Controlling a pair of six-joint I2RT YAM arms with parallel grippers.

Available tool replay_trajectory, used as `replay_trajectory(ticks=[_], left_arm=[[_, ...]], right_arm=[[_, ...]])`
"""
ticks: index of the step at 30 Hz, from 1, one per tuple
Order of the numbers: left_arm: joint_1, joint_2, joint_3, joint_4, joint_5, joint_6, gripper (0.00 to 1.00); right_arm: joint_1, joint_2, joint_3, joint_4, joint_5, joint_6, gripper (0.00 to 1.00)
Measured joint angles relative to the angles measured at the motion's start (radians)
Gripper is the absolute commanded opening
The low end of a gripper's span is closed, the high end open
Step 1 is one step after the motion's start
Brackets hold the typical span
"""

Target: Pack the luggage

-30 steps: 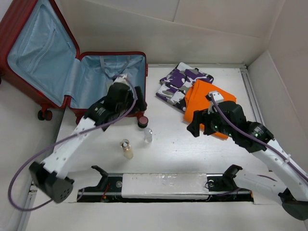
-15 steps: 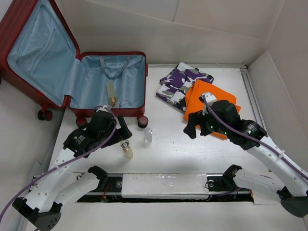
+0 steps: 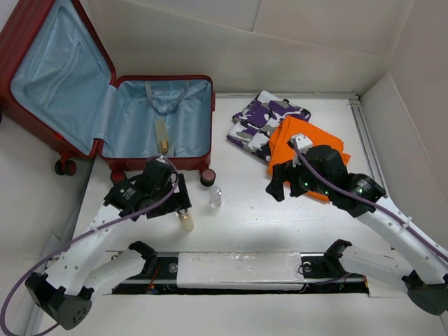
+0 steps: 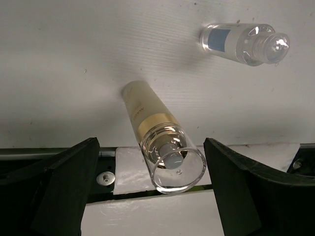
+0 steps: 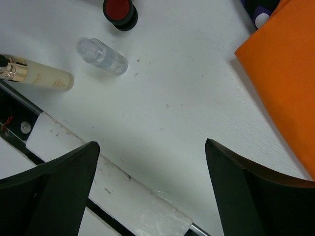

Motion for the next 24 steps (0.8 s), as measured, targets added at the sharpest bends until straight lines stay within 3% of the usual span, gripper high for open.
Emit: replay_trajectory(ticks=[4, 7, 10, 20, 23, 24], left_arm=[[0.0, 0.032, 0.0, 0.013, 0.016, 0.03, 0.8], [0.0, 0.049, 0.0, 0.021, 0.031, 0.047, 0.69], [0.0, 0.067, 0.0, 0.026, 0.045, 0.06, 0.63], [0.0, 0.111, 0.001, 0.006, 0.092, 0.098, 0.58], [0.0, 0.123, 0.002, -0.015, 0.111, 0.11, 0.46], [0.0, 0.127, 0.006, -0.019, 0.111, 0.111, 0.46]], right_arm=[[0.0, 0.0, 0.0, 0.01, 0.0, 0.001, 0.94], [0.0, 0.0, 0.0, 0.018, -0.005, 0.001, 0.94], [0.0, 0.0, -0.001, 0.021, -0.007, 0.001, 0.94], [0.0, 0.001, -0.021, 0.029, -0.01, 0.002, 0.94], [0.0, 0.001, -0.021, 0.029, -0.011, 0.002, 0.94], [0.0, 0.001, -0.021, 0.029, -0.011, 0.002, 0.94]])
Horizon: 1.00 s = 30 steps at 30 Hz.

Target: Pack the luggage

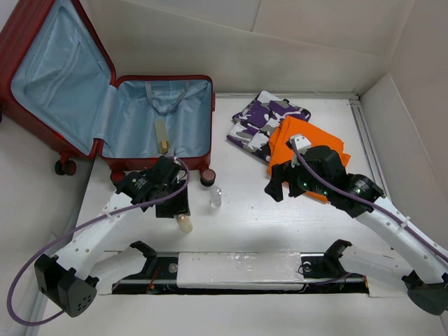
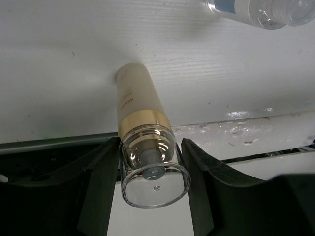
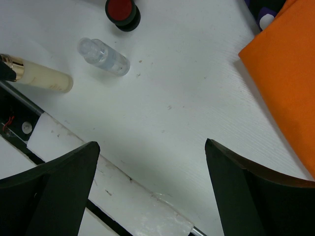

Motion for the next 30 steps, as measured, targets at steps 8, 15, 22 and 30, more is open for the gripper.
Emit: replay_trajectory(ticks=[8, 15, 22, 30], left_arm=[[0.0, 0.006, 0.029, -0.044, 0.005, 0.013, 0.26], [0.0, 0.041, 0.179, -0.057, 0.013, -0.001, 0.22], [0.002, 0.253, 0.605, 0.002, 0.018, -0.004, 0.22], [0.054, 0.588, 1.144, 0.04, -0.09, 0.059, 0.21]], right_arm=[[0.0, 0.0, 0.0, 0.0, 0.0, 0.0, 0.94], [0.0, 0.0, 0.0, 0.0, 0.0, 0.0, 0.94], [0.0, 0.005, 0.003, 0.0, 0.0, -0.005, 0.94], [0.0, 0.006, 0.004, 0.0, -0.021, -0.012, 0.94]])
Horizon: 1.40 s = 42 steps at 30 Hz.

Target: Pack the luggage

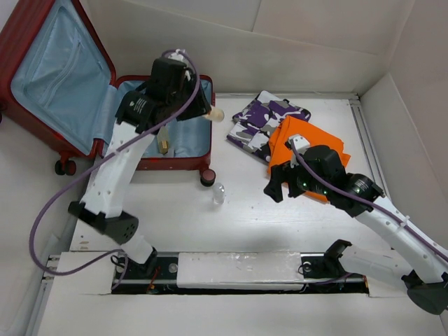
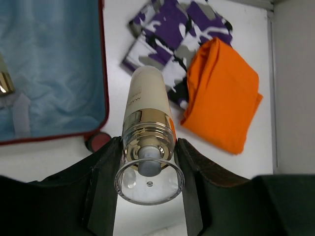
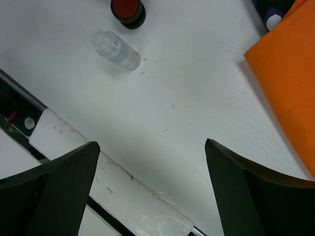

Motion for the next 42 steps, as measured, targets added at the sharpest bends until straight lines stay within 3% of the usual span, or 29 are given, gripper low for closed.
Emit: replay_trajectory(ticks=[4, 6, 15, 21, 30, 34, 37, 42], left_arm=[[0.038, 0.181, 0.186, 0.006, -0.043, 0.024, 0.18], [0.071, 0.237, 0.194, 0.032, -0.043, 0.03, 0.18], [0.267, 0.261, -0.059, 0.203, -0.069, 0.023, 0.18], [0.261, 0.329, -0.062, 0.351, -0.083, 0.025, 0.18], [0.251, 0.647, 0.111, 0.469, -0.1, 0.053, 0.18], [0.256, 0.703, 0.117, 0.495, -0.105, 0.06, 0.18], [0.259, 0.704, 0.08, 0.546, -0.113, 0.06, 0.19], [0.253, 0.645, -0.101, 0.711, -0.123, 0.059, 0.33]], right_arm=[[0.0, -0.012, 0.0, -0.002, -0.009, 0.0, 0.94], [0.0, -0.028, 0.0, -0.007, -0.008, 0.0, 0.94], [0.0, -0.076, -0.003, -0.028, 0.015, 0.016, 0.94], [0.0, -0.076, -0.014, -0.038, 0.039, 0.035, 0.94], [0.0, -0.099, -0.05, -0.039, 0.058, 0.104, 0.93], [0.0, -0.13, -0.066, -0.045, 0.075, 0.14, 0.93], [0.0, -0.158, -0.078, -0.049, 0.089, 0.172, 0.93], [0.0, -0.18, -0.099, -0.061, 0.105, 0.211, 0.93]])
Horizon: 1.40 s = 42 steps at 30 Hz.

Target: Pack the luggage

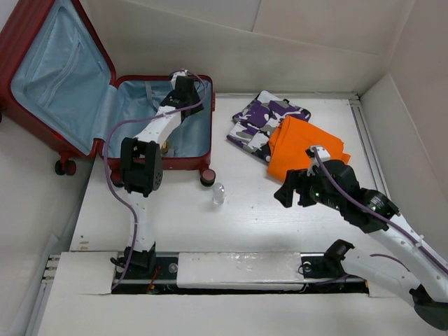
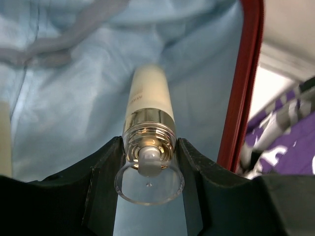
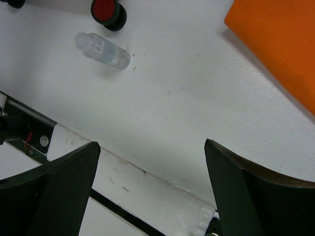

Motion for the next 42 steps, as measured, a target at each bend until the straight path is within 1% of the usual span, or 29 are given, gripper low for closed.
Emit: replay_trajectory(ticks=[1, 2, 3, 4, 5, 8, 10, 11, 13, 14, 16, 17, 19, 20, 22, 26, 28, 29, 31, 33, 34, 35, 37, 39, 42], left_arm=[[-0.005, -0.022, -0.048, 0.023, 0.0, 0.0, 0.37], [-0.011, -0.045, -0.097, 0.039, -0.001, -0.001, 0.38], [-0.019, -0.063, -0.14, 0.049, -0.002, -0.003, 0.42], [-0.025, -0.078, -0.178, 0.056, -0.003, -0.006, 0.42], [-0.033, -0.096, -0.231, 0.082, -0.005, -0.011, 0.46], [-0.048, -0.153, -0.4, 0.111, -0.003, -0.031, 0.53], [-0.047, -0.174, -0.478, 0.105, -0.003, -0.042, 0.53], [-0.045, -0.175, -0.494, 0.101, -0.003, -0.045, 0.53], [-0.044, -0.175, -0.512, 0.102, 0.001, -0.055, 0.53], [-0.043, -0.176, -0.512, 0.102, 0.0, -0.059, 0.57], [-0.041, -0.185, -0.512, 0.1, -0.001, -0.064, 0.63], [-0.04, -0.193, -0.512, 0.095, 0.001, -0.065, 0.67], [-0.04, -0.222, -0.512, 0.082, 0.011, -0.073, 0.82], [-0.04, -0.24, -0.51, 0.08, 0.013, -0.07, 0.82], [-0.039, -0.294, -0.49, 0.05, 0.034, -0.067, 0.87], [-0.041, -0.437, -0.384, -0.015, 0.082, -0.044, 0.85], [-0.061, -0.528, -0.336, -0.037, 0.086, -0.018, 0.85], [-0.084, -0.58, -0.329, -0.051, 0.071, 0.002, 0.85], [-0.177, -0.681, -0.335, -0.089, 0.018, 0.035, 0.87], [-0.341, -0.771, -0.376, -0.122, -0.039, 0.048, 0.87], [-0.439, -0.805, -0.406, -0.141, -0.061, 0.043, 0.87], [-0.531, -0.833, -0.452, -0.152, -0.083, 0.029, 0.87], [-0.676, -0.874, -0.562, -0.199, -0.11, -0.026, 0.87], [-0.746, -0.897, -0.676, -0.254, -0.128, -0.101, 0.87], [-0.759, -0.935, -0.823, -0.324, -0.153, -0.212, 0.87]], right_arm=[[0.0, 0.0, -0.002, -0.003, 0.004, 0.004, 0.93], [0.0, -0.001, -0.002, -0.003, 0.009, 0.008, 0.93], [0.0, -0.001, -0.002, -0.003, 0.014, 0.012, 0.93], [0.0, -0.001, -0.002, -0.003, 0.017, 0.012, 0.93], [0.0, -0.001, -0.002, -0.003, 0.021, 0.012, 0.93], [0.0, -0.001, -0.002, -0.003, 0.029, 0.011, 0.93], [0.0, 0.0, -0.002, -0.003, 0.032, 0.011, 0.93], [0.0, 0.0, -0.002, -0.003, 0.034, 0.008, 0.93], [0.0, 0.002, -0.002, -0.003, 0.035, 0.005, 0.93], [0.0, 0.002, -0.003, -0.003, 0.035, 0.003, 0.93], [0.0, 0.002, -0.003, -0.003, 0.035, -0.001, 0.93], [0.0, 0.002, -0.003, -0.003, 0.034, -0.002, 0.93], [0.0, 0.0, -0.005, -0.003, 0.032, -0.005, 0.93], [0.0, -0.001, -0.006, -0.003, 0.029, -0.008, 0.93], [0.0, -0.002, -0.009, -0.003, 0.022, -0.014, 0.93], [0.001, 0.006, -0.009, 0.002, 0.006, -0.031, 0.93], [0.001, 0.02, -0.01, 0.003, 0.0, -0.042, 0.93], [0.001, 0.029, -0.01, 0.004, -0.002, -0.047, 0.93], [0.001, 0.048, -0.01, 0.009, -0.001, -0.057, 0.93], [0.001, 0.067, -0.01, 0.015, 0.01, -0.064, 0.9], [0.001, 0.075, -0.009, 0.017, 0.02, -0.068, 0.9], [0.001, 0.081, -0.009, 0.018, 0.031, -0.07, 0.9], [-0.001, 0.091, -0.003, 0.017, 0.058, -0.076, 0.9], [-0.004, 0.096, 0.007, 0.016, 0.078, -0.079, 0.9], [-0.024, 0.095, 0.023, 0.014, 0.101, -0.083, 0.9]])
